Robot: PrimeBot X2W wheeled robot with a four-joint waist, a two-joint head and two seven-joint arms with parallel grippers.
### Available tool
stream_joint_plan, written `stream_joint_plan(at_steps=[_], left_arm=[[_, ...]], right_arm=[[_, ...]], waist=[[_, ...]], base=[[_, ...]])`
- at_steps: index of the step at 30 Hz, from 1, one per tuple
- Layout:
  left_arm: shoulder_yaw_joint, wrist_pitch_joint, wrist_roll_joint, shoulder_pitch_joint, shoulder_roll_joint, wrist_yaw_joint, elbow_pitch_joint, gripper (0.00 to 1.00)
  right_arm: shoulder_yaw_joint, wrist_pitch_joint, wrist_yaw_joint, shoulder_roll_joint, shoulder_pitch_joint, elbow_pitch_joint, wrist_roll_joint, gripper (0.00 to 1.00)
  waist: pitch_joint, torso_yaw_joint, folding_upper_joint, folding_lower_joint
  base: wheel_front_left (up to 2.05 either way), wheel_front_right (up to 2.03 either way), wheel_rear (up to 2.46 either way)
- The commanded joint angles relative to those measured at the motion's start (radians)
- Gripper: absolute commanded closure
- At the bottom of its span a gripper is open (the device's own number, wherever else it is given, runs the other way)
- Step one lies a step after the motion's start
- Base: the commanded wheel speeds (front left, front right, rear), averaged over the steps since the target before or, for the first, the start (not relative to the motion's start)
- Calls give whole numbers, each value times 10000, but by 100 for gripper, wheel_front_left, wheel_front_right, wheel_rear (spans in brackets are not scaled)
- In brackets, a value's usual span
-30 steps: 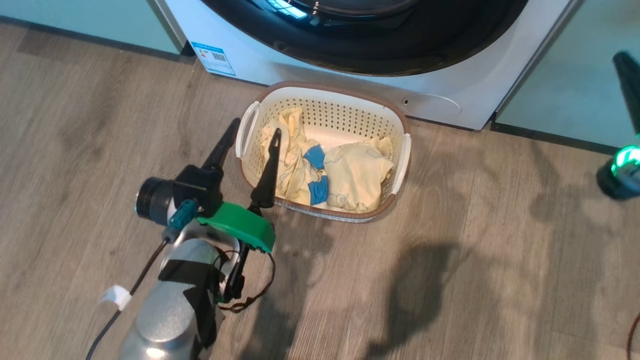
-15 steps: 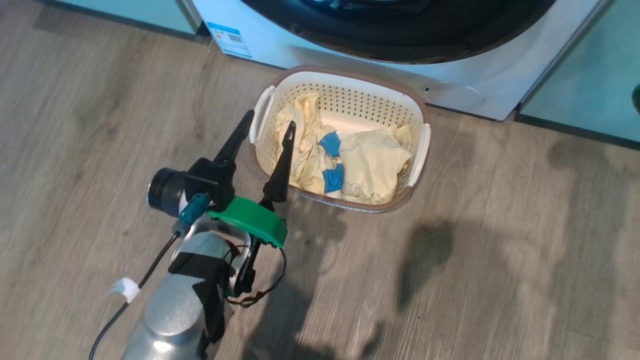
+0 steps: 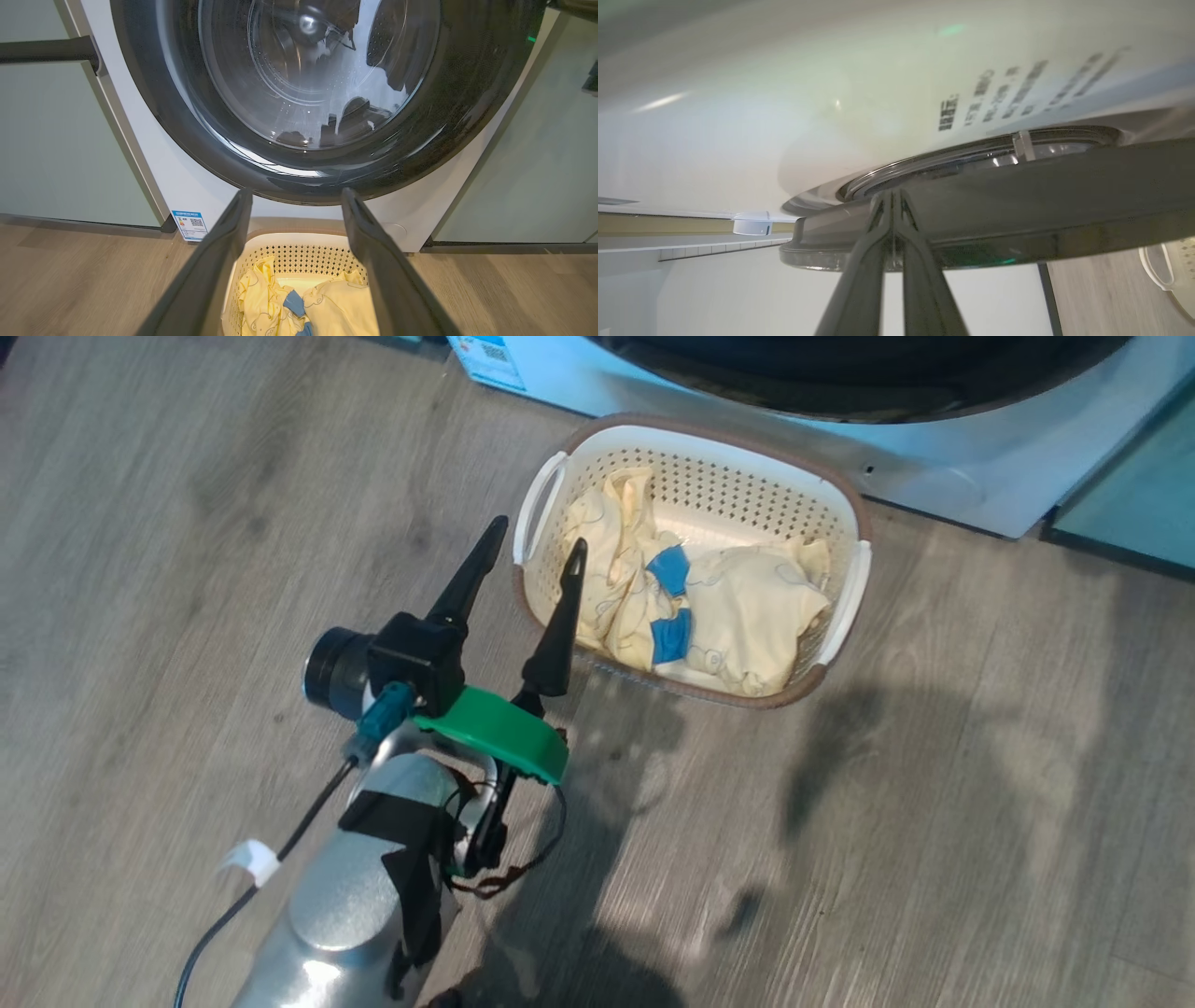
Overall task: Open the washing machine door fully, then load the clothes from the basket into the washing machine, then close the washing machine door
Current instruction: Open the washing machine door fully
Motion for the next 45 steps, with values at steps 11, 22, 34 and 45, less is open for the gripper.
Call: stream_joint_plan(at_steps=[11,22,34,45], left_arm=[[61,-59,-195,-322,164,256,-526,0],[-34,-59,-279,-395,164,319,-514,0],[-32,-59,-346,-364,164,382,-516,0],[36,-59,-306,-305,164,367,-444,0]], right_arm=[[587,325,-27,-128,-1153,359,-130,100],[1022,494,-27,-33,-1352,748,-362,100],[1166,1016,-27,18,-1218,818,-296,100],[1230,1950,-27,349,-510,338,51,100]], waist=[[293,234,0,-1],[423,286,0,-1],[366,270,0,-1],[172,112,0,-1]], base=[[0,0,0],[0,0,0],[0,0,0],[0,0,0]])
